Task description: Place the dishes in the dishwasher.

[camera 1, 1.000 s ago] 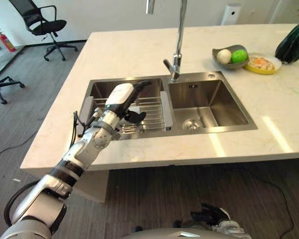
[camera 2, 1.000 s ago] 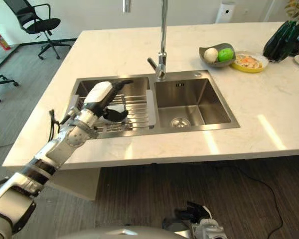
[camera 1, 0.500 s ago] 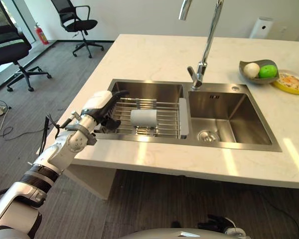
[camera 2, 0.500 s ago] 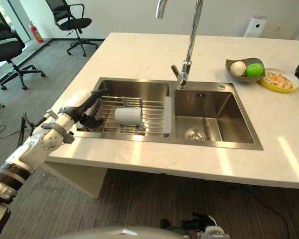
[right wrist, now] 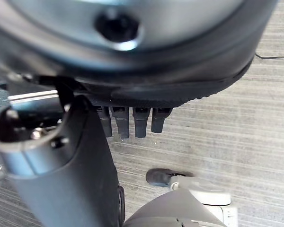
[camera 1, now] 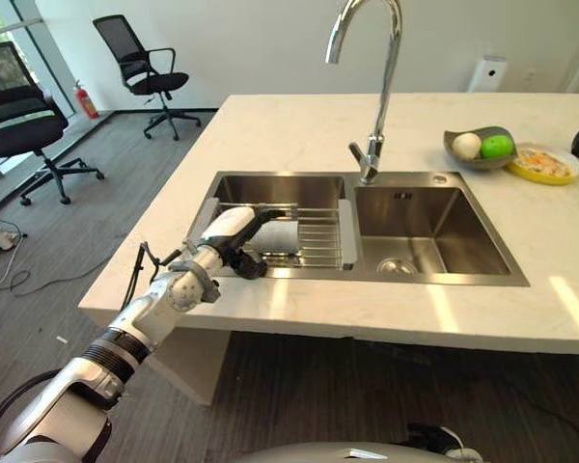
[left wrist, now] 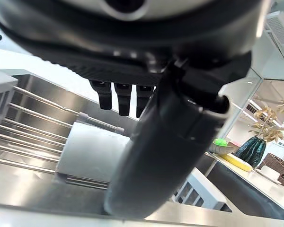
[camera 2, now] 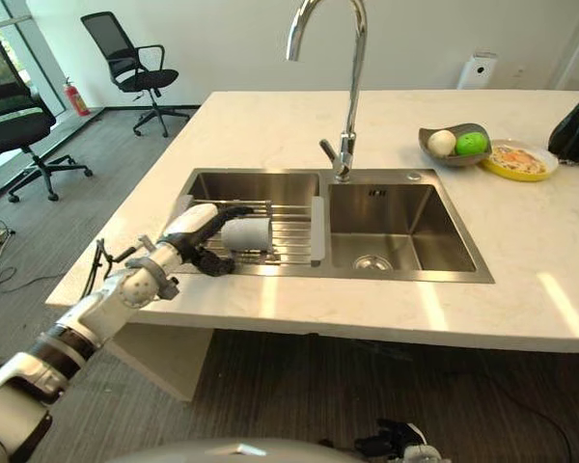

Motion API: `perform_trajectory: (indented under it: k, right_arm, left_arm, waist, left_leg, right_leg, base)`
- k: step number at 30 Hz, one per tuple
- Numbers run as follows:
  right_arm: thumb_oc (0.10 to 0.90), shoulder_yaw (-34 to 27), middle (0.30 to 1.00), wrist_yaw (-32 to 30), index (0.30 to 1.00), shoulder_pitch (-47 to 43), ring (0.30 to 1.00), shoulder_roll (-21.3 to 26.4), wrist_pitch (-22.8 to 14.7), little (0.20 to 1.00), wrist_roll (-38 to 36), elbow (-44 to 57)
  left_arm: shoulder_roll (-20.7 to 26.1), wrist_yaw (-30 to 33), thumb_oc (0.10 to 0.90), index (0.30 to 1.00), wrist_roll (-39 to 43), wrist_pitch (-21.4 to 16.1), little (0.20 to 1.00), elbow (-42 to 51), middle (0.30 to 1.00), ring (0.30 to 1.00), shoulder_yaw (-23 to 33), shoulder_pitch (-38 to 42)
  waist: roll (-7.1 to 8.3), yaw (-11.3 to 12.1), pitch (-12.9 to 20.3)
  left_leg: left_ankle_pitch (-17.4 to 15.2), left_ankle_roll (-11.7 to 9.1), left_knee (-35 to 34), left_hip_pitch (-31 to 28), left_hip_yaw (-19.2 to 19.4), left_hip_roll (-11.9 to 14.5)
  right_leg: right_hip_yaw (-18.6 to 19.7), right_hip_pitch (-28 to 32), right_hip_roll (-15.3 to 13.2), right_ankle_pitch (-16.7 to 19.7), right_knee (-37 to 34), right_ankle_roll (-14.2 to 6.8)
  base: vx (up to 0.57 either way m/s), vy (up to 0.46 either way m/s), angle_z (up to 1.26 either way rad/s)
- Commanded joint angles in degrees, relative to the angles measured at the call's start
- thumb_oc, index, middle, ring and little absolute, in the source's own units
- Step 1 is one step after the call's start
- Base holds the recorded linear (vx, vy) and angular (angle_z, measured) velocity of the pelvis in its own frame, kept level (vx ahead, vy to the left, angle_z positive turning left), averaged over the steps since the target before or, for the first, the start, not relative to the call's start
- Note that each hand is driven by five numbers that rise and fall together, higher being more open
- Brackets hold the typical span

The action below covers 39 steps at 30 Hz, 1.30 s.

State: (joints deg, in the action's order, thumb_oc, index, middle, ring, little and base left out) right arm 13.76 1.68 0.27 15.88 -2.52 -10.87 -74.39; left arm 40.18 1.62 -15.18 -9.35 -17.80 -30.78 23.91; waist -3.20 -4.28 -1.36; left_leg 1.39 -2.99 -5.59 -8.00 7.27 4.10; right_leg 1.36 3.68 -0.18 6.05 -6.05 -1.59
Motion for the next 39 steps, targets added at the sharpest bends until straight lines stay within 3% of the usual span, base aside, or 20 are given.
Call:
perform_trajectory:
  k: [1, 11, 17, 26, 35, 36, 37, 39]
  right_arm:
    - [0.8, 2.9, 0.9, 0.2, 0.9, -2.1, 0.9, -1.4, 0.2, 0.9, 2.9, -1.6]
    - [0.8, 2.5, 0.9, -0.2, 0.9, -0.8, 0.9, -0.8, 0.7, 0.9, 2.8, -2.2]
    - [0.8, 3.7, 0.9, 0.9, 0.9, 0.3, 0.9, -1.0, 1.5, 0.9, 2.9, -3.0]
    - [0.8, 5.8, 0.9, 1.5, 0.9, -0.9, 0.9, -0.5, 1.6, 0.9, 2.9, -3.0]
    - [0.8, 6.2, 0.9, 1.5, 0.9, -1.2, 0.9, -0.5, 1.6, 0.9, 2.9, -2.9]
    - [0.8, 6.1, 0.9, 0.9, 0.9, -1.4, 0.9, -0.4, 0.4, 0.9, 2.6, -1.6]
    - [0.8, 5.5, 0.9, 0.7, 0.9, -1.2, 0.9, -0.4, -0.3, 0.9, 2.0, -0.9]
    - [0.8, 4.9, 0.9, -0.1, 0.9, -1.1, 0.9, -0.9, -0.6, 0.9, 2.0, -0.5]
  left_arm:
    - [0.1, 2.8, 0.8, 0.9, -1.1, -0.1, 0.9, -3.7, 0.9, 0.9, 2.0, 11.5]
    - [-3.0, 5.7, 0.8, 0.9, -6.3, 4.1, 0.9, -15.3, 0.9, 0.9, -0.2, 17.7]
    - [-3.6, 4.5, 0.8, 0.9, -10.4, 7.9, 0.9, -28.0, 0.9, 0.9, -3.3, 24.2]
    - [-7.6, 2.5, 0.8, 0.9, -13.0, 9.2, 0.9, -42.3, 0.9, 0.9, -7.7, 27.3]
    - [-8.2, 2.5, 0.8, 0.9, -12.9, 9.1, 0.9, -43.1, 0.9, 0.9, -8.2, 27.6]
    - [-5.9, 8.5, 0.4, 0.3, -11.8, 4.9, 0.3, -31.6, 0.3, 0.3, -6.6, 24.0]
    - [-3.5, 12.8, 0.4, 0.3, -7.0, 1.6, 0.3, -21.9, 0.3, 0.3, -1.3, 19.3]
    - [-5.9, 15.9, 0.4, 0.3, 2.5, -0.2, 0.3, -15.4, 0.3, 0.3, 7.6, 12.2]
  waist:
    - [2.44, -1.7, -1.2]
    - [1.17, -3.3, -1.3]
    - [0.46, -4.4, -1.7]
    - [-0.07, -5.3, -1.9]
    - [-0.12, -5.4, -1.9]
    - [0.26, -4.8, -2.1]
    - [0.67, -4.3, -2.0]
    - [1.1, -3.9, -1.8]
  left_leg:
    - [-4.0, -1.2, 0.6, -1.0, 1.0, -1.4]
    - [-4.1, -1.3, 0.6, -1.5, 2.4, -1.1]
    - [-4.0, -1.5, 0.6, -1.8, 3.0, -0.8]
    - [-4.0, -1.6, 0.6, -1.9, 3.6, -0.7]
    - [-4.0, -1.6, 0.6, -1.9, 3.7, -0.7]
    - [-4.2, -1.5, 0.6, -1.7, 3.5, -0.9]
    - [-4.2, -1.6, 0.6, -1.6, 3.3, -0.9]
    - [-4.2, -1.6, 0.6, -1.6, 3.1, -0.9]
  right_leg:
    - [-0.1, 3.9, -2.5, -8.1, 1.1, -4.8]
    - [1.7, 3.5, -2.1, -8.2, 1.1, -4.6]
    - [2.0, 3.5, -1.8, -8.3, 1.1, -4.5]
    - [2.6, 3.2, -1.7, -8.1, 1.1, -4.7]
    - [2.7, 3.2, -1.7, -8.0, 1.1, -4.7]
    - [2.8, 3.0, -1.7, -7.9, 1.1, -4.7]
    - [2.6, 3.1, -1.8, -8.0, 1.1, -4.7]
    - [2.3, 3.2, -1.9, -8.1, 1.1, -4.5]
  base:
    - [0.01, -0.032, -0.04]
    - [0.01, -0.021, -0.07]
    - [0.0, -0.018, -0.14]
    - [0.0, -0.004, -0.01]
    - [0.0, -0.001, -0.01]
    - [0.0, 0.0, 0.0]
    - [0.0, -0.011, -0.07]
    - [0.01, -0.009, -0.14]
